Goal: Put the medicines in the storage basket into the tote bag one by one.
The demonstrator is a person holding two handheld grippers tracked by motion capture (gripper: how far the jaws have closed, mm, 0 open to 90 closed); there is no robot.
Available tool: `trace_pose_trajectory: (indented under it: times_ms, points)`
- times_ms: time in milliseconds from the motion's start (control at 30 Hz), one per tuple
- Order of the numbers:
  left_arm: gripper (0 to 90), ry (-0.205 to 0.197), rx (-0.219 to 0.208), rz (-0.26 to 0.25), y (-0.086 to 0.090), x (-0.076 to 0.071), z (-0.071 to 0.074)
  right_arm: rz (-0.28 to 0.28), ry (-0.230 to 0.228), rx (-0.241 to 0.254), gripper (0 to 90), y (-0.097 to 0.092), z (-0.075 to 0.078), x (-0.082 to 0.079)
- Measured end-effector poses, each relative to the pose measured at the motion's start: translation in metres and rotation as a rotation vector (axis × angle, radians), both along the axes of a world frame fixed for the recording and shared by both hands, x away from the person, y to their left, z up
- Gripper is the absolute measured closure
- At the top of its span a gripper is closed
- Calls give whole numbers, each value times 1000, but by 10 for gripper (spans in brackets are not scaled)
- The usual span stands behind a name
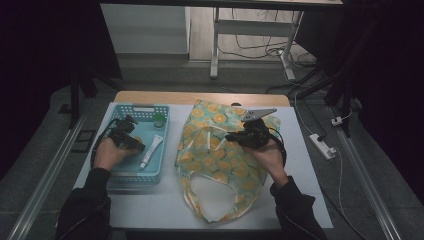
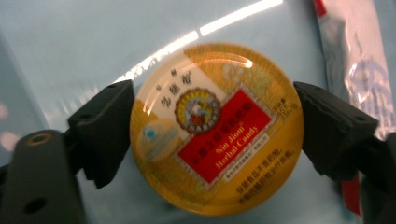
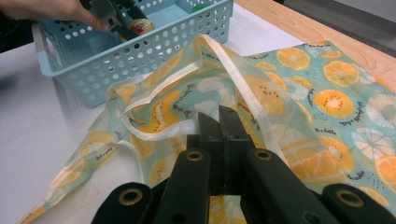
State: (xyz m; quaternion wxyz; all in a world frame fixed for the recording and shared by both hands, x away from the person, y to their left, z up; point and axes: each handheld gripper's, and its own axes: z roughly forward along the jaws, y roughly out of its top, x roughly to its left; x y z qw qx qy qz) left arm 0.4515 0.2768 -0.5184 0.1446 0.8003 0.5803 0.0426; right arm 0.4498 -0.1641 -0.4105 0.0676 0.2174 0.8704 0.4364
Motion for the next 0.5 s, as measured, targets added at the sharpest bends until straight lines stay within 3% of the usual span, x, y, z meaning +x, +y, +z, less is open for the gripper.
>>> trace_pose_trajectory:
  times_ms: [233,500]
  points:
    - [200,34,1,10,-2,1,2,-3,-3,3,900,0,0,0]
    - [201,-39,-25,-19,-3,-5,13,-10,-2,12,900,-2,0,1]
